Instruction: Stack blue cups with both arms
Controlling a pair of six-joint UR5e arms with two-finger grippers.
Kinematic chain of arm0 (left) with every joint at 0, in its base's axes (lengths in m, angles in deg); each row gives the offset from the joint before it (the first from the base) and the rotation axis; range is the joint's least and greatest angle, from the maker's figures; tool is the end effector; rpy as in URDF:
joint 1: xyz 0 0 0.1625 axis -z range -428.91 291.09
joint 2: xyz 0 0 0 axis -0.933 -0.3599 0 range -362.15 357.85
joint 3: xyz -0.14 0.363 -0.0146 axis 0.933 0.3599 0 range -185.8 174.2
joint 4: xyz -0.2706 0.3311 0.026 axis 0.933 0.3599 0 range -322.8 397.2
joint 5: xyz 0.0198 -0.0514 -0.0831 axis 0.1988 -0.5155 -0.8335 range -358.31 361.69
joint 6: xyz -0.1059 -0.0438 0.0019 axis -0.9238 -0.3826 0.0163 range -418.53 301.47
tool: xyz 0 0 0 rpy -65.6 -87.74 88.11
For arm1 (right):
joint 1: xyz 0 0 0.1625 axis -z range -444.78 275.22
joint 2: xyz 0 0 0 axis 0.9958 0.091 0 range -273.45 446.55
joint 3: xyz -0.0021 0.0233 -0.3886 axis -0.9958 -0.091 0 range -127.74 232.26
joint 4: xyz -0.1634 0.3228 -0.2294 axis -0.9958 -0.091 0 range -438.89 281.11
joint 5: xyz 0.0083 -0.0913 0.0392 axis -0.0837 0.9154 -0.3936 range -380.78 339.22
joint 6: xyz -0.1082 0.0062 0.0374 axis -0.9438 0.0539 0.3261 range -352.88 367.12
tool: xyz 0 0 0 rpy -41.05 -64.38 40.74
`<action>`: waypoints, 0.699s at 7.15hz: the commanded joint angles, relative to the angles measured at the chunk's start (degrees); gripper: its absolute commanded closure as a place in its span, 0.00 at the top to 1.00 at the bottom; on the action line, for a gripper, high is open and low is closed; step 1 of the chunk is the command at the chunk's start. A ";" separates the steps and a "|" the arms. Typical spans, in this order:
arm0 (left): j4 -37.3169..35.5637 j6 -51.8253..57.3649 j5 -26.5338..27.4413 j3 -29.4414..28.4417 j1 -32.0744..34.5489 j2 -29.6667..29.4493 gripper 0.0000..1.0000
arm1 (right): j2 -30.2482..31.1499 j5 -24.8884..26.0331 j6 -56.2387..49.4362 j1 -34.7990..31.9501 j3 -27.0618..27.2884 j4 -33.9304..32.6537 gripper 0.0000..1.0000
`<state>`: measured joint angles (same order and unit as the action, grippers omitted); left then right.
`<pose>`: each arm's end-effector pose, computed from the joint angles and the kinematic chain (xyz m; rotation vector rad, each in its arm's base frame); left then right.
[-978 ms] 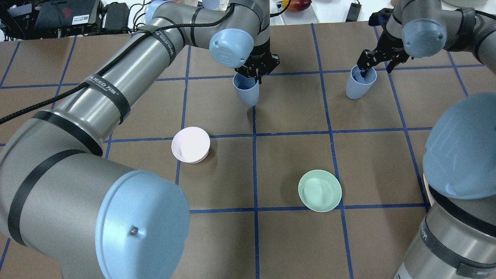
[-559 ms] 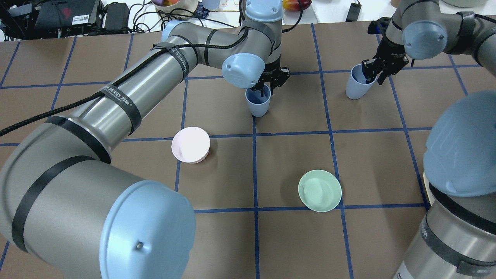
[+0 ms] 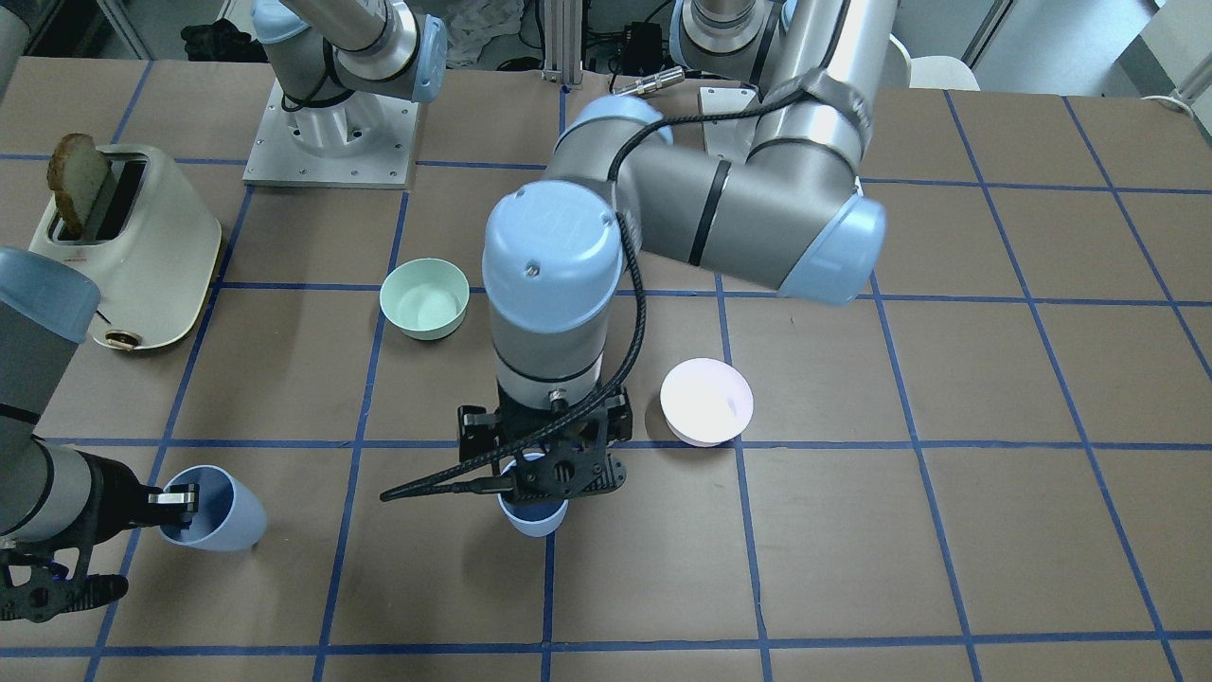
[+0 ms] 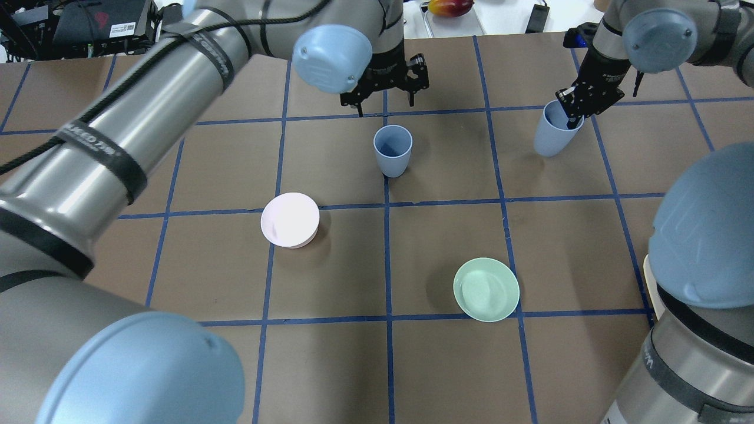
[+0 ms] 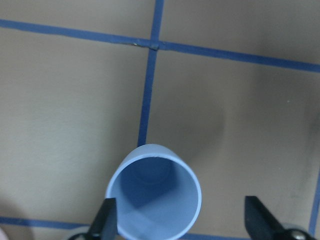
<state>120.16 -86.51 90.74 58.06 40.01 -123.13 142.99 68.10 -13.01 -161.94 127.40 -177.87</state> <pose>-0.3581 -0.6279 0.3511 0.2452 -3.1013 0.0442 -0.0188 -0.6929 0.2266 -0.1924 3.0592 0.2412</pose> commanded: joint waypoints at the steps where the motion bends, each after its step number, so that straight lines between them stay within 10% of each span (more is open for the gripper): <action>1: 12.20 5.99 0.59 -1.99 -2.47 8.44 1.00 | 1.82 -4.20 2.02 -1.75 -5.24 9.80 0.00; 5: 17.77 11.38 1.74 10.46 -6.69 19.79 1.00 | 6.48 -5.82 27.55 -18.77 -7.37 13.29 0.00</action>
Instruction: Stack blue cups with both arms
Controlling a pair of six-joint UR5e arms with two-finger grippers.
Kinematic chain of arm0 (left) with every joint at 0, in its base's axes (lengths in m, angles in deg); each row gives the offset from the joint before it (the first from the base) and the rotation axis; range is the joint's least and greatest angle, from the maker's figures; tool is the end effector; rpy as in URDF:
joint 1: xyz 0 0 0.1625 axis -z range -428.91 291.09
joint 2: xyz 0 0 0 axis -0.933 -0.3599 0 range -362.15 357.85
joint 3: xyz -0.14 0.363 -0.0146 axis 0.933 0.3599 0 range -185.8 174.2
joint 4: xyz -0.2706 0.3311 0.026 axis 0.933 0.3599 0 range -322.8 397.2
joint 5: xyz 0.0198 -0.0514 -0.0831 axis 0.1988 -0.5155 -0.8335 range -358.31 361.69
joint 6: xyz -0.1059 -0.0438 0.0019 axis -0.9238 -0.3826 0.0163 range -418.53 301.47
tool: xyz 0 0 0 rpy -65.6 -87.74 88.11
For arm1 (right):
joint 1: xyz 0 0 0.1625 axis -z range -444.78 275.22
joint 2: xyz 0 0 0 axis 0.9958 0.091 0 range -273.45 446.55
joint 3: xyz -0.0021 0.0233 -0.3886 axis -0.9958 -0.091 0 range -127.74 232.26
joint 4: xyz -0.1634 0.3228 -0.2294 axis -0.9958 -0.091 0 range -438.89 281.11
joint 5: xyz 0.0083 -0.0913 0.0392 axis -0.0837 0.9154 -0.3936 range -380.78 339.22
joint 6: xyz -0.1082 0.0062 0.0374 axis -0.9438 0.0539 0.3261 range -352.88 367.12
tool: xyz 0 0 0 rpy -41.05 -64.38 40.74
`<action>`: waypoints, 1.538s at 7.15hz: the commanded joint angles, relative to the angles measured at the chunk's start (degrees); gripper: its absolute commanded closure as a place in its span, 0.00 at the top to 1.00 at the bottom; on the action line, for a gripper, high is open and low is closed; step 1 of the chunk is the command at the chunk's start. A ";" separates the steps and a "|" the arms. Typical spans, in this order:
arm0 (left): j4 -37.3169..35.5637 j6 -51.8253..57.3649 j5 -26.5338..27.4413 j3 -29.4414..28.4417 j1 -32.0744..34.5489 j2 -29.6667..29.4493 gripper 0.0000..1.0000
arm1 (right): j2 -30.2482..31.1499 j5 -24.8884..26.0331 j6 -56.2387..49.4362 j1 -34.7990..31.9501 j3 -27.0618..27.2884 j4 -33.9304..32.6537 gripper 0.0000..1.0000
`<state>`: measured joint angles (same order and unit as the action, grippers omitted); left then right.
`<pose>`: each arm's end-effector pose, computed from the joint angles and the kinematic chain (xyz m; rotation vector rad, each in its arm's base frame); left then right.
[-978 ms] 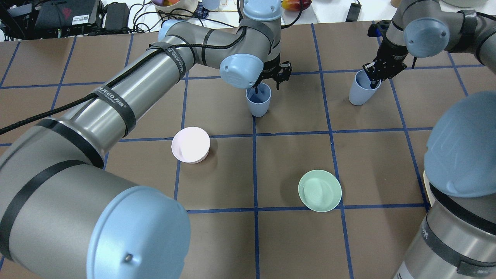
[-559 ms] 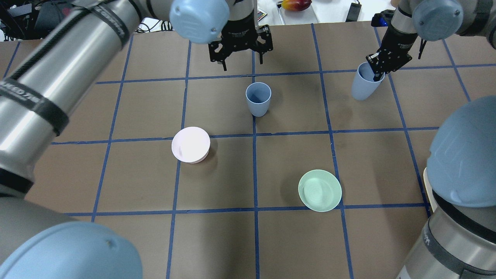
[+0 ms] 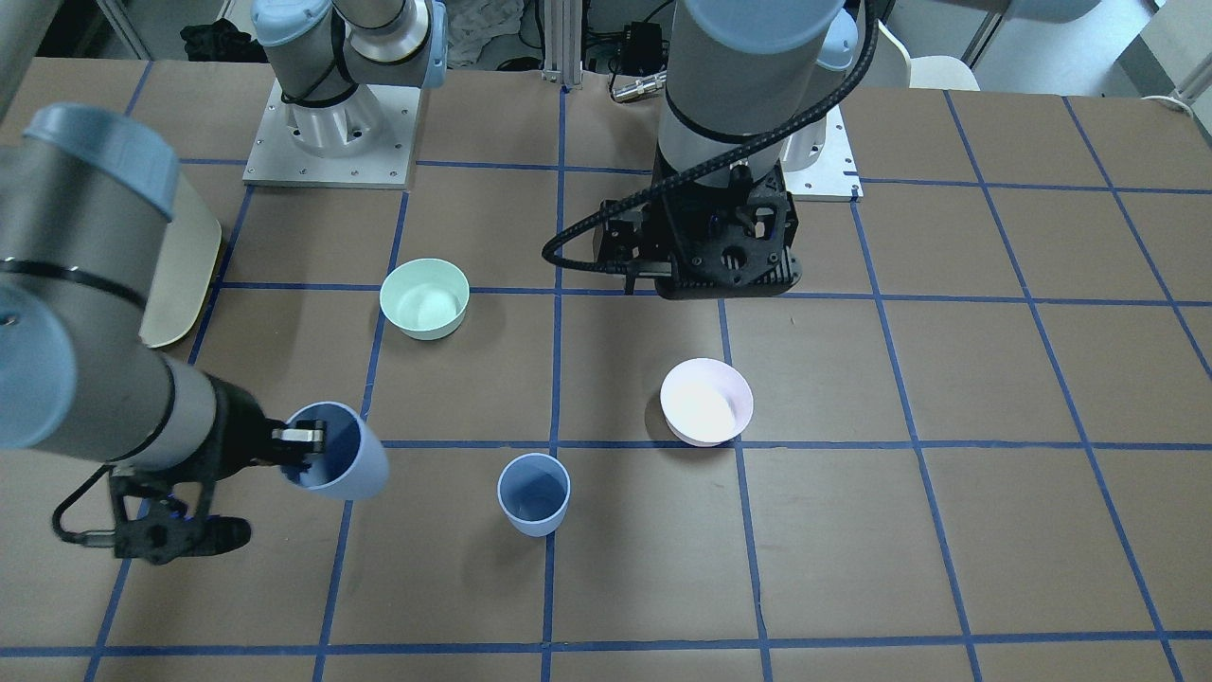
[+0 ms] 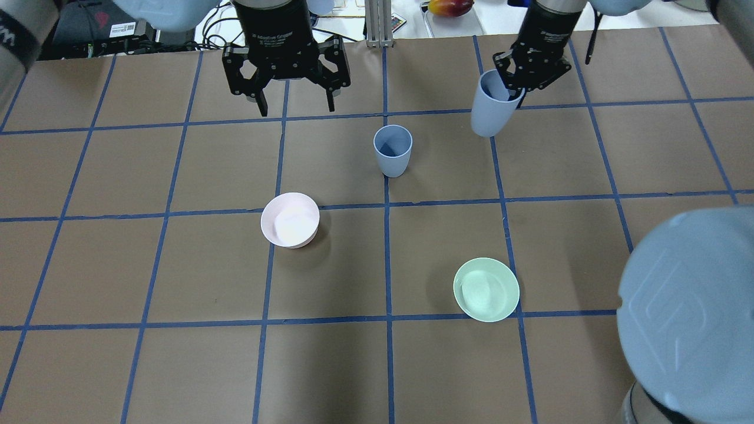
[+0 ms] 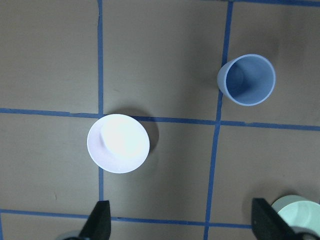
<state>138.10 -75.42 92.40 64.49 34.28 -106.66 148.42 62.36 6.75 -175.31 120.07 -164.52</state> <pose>-0.2631 -0.5451 0.4523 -0.0991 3.0988 0.1444 0.1532 -0.6648 0.3338 -0.0074 3.0102 0.2716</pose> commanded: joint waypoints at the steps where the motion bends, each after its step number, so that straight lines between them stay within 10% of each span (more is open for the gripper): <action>1: -3.57 0.72 0.17 6.85 -1.32 4.39 1.00 | 1.06 -0.17 9.07 -7.97 0.04 -0.33 0.00; 11: -6.15 10.30 -0.62 16.54 -11.34 15.30 1.00 | -0.60 0.01 17.78 -12.74 7.25 -16.59 0.00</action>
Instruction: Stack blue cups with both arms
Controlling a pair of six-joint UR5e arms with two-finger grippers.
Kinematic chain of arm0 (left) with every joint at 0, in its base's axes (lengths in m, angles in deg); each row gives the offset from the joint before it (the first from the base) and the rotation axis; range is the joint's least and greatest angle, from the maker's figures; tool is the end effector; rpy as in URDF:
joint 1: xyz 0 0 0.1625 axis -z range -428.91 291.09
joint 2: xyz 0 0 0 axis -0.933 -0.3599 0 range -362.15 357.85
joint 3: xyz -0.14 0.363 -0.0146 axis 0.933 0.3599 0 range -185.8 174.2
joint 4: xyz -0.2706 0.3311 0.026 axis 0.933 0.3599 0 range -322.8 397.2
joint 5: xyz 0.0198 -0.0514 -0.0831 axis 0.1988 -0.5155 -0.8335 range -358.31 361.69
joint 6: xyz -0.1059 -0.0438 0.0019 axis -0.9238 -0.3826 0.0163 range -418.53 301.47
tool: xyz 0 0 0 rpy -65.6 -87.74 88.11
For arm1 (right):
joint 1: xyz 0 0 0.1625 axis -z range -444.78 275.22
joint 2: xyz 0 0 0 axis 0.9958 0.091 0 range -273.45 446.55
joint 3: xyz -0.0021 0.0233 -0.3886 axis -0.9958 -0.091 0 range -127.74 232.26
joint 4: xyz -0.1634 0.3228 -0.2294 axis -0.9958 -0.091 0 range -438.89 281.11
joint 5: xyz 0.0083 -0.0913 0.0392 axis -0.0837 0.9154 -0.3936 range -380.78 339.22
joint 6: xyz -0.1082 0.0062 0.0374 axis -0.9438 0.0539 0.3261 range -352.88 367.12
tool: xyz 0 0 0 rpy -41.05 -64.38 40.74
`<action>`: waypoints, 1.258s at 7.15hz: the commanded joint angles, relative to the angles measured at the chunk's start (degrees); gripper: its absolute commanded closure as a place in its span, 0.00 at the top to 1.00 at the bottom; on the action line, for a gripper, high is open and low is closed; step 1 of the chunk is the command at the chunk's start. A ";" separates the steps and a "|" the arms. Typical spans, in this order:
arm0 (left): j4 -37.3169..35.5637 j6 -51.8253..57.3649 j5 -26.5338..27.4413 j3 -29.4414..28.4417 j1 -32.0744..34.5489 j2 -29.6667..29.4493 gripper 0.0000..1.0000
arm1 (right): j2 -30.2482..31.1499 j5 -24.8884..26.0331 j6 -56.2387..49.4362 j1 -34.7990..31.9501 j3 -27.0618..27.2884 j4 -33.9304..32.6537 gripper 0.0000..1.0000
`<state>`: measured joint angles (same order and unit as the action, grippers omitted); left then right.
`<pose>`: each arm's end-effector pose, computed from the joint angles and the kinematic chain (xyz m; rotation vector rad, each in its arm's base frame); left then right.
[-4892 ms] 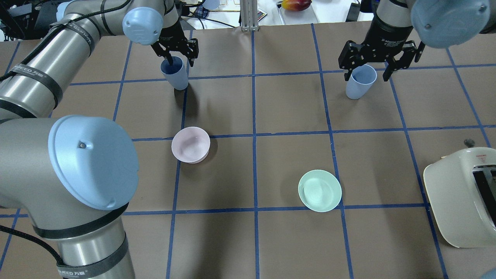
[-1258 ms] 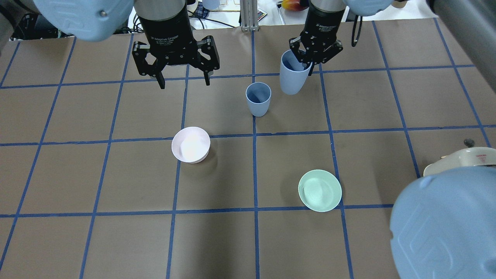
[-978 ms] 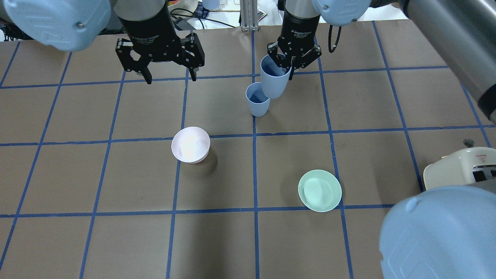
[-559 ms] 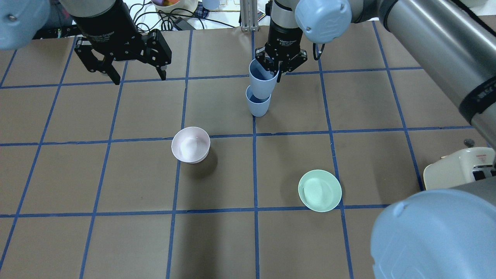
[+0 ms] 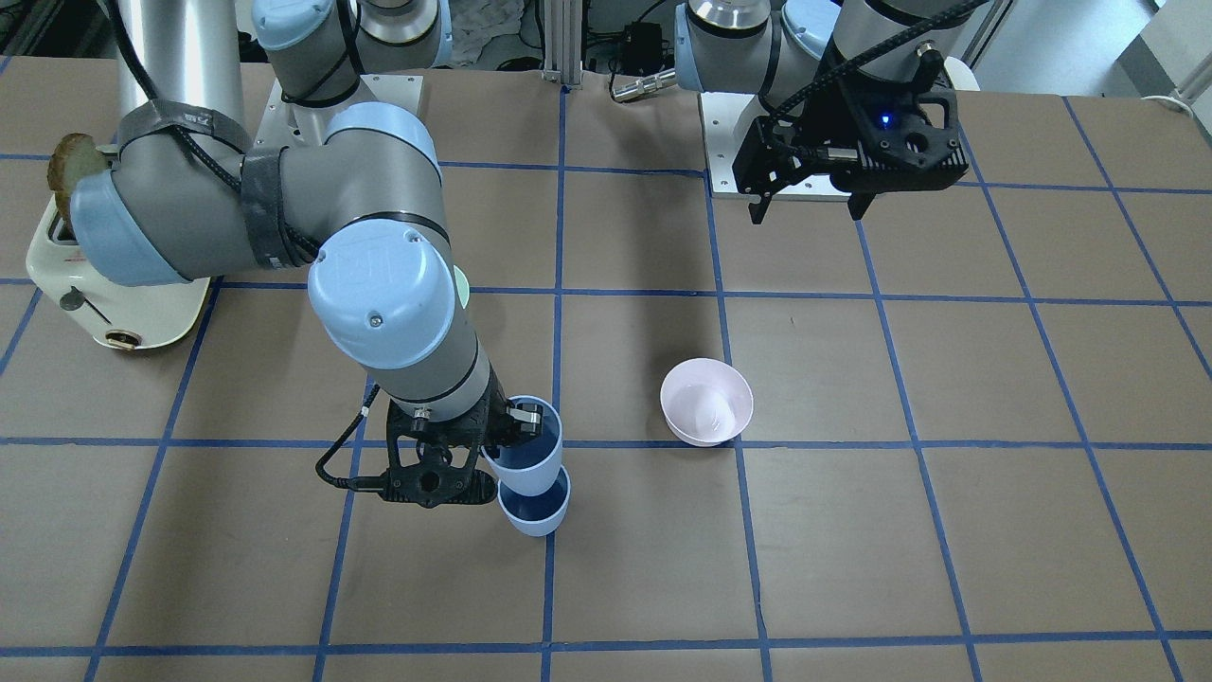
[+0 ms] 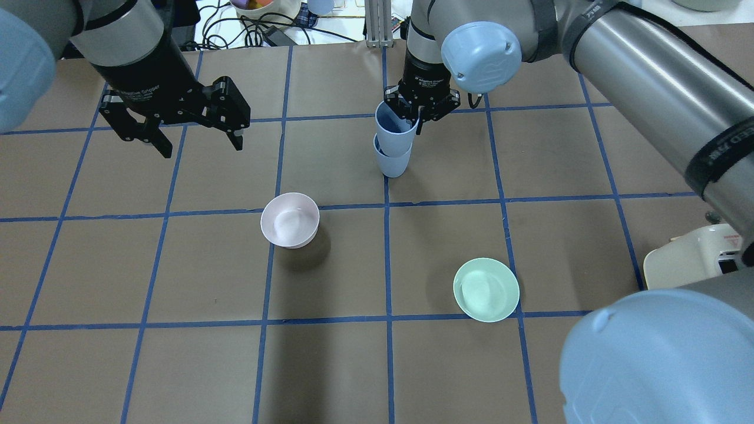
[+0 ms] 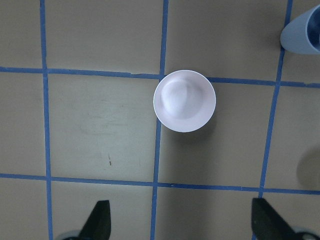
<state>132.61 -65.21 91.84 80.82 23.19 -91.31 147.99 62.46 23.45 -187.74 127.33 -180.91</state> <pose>-0.1511 -0.4924 0.4650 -0.1253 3.1346 0.0326 0.2952 -0.6280 0.2919 0.0917 3.0318 0.0864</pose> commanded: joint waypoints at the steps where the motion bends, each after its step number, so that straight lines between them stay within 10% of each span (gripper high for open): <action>1: -1.36 0.52 0.02 0.21 -0.25 -0.13 1.00 | -0.35 0.60 0.64 -0.22 -0.01 -0.29 0.00; 9: -2.42 0.27 0.20 0.21 -0.25 -0.48 1.00 | -1.58 0.69 1.43 -0.04 -0.54 -2.75 0.00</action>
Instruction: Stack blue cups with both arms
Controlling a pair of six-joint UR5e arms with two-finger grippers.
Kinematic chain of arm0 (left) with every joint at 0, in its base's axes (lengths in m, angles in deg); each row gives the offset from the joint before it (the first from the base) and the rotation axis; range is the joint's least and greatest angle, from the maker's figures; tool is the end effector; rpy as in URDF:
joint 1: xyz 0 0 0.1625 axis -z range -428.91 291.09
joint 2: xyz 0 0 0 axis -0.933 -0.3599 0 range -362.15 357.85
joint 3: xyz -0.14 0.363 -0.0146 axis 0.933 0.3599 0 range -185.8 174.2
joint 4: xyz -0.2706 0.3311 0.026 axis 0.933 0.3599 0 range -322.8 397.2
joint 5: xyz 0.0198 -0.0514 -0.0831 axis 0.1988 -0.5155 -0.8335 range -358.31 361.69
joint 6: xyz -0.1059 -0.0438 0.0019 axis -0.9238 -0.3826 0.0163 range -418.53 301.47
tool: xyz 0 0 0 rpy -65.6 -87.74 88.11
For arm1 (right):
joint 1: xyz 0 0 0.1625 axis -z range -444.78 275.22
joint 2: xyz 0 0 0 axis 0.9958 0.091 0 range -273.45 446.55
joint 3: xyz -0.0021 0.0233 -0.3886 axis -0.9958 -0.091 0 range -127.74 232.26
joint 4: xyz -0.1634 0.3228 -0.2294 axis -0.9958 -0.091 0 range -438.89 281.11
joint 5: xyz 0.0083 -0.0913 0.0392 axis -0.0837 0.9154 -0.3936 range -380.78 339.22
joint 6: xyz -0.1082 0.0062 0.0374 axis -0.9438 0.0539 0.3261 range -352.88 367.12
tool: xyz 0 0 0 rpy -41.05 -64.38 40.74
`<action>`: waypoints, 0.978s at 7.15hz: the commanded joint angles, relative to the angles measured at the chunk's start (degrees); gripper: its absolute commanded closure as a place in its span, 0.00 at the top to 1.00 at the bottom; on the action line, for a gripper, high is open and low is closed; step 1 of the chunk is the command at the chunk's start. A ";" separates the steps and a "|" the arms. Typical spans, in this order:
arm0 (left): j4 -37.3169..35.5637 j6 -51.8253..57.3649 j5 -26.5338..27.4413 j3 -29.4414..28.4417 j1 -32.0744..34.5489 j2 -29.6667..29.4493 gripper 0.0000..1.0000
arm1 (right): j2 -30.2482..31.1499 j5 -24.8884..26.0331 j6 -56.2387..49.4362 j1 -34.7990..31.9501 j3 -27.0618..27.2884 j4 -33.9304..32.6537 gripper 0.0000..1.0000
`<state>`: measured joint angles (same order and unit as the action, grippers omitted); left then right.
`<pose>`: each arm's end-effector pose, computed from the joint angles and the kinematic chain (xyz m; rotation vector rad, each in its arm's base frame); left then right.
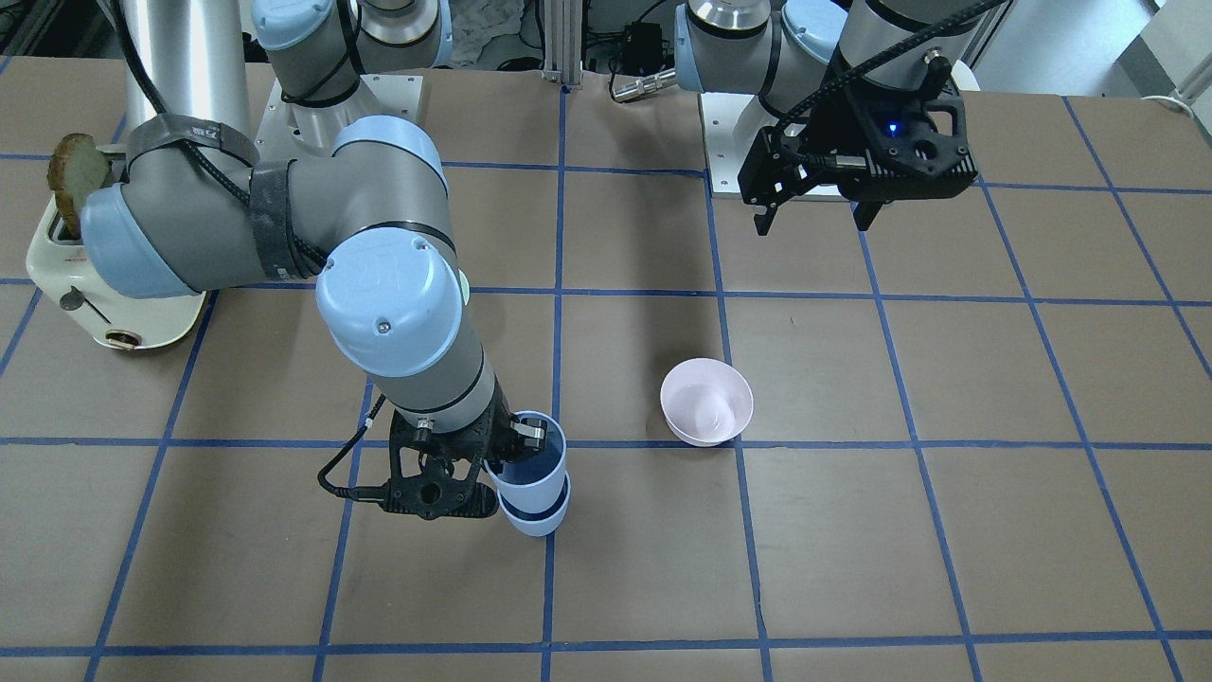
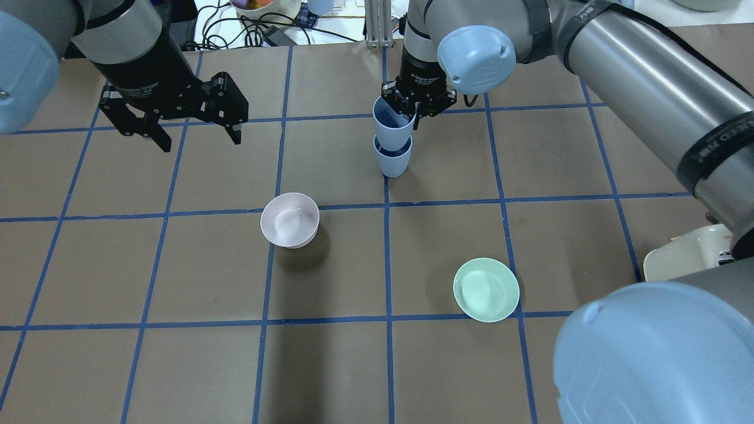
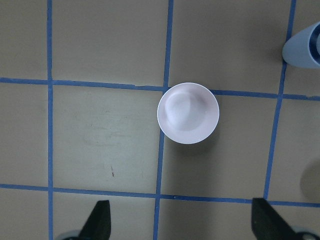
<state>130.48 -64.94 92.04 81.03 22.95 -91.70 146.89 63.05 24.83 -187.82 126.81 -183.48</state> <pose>-0.1488 -0.4990 0.4634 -0.1245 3.1333 -0.0096 0.2971 -0.6372 0.2875 0.1231 3.0332 0.0335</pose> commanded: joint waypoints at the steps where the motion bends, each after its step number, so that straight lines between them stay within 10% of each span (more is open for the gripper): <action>1: -0.38 0.00 0.00 -0.09 -0.02 -0.09 1.00 | -0.49 0.20 0.05 0.04 0.07 -0.26 0.00; 3: -0.30 0.17 0.17 0.00 -0.02 0.08 1.00 | -0.40 0.20 0.14 0.13 -0.01 -2.44 1.00; 7: -0.30 0.09 0.17 -0.09 -0.02 -0.01 1.00 | 5.21 3.51 -1.87 3.10 0.07 1.30 1.00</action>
<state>130.19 -64.82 92.24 80.98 22.94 -91.62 149.83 64.20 24.14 -186.23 126.71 -184.06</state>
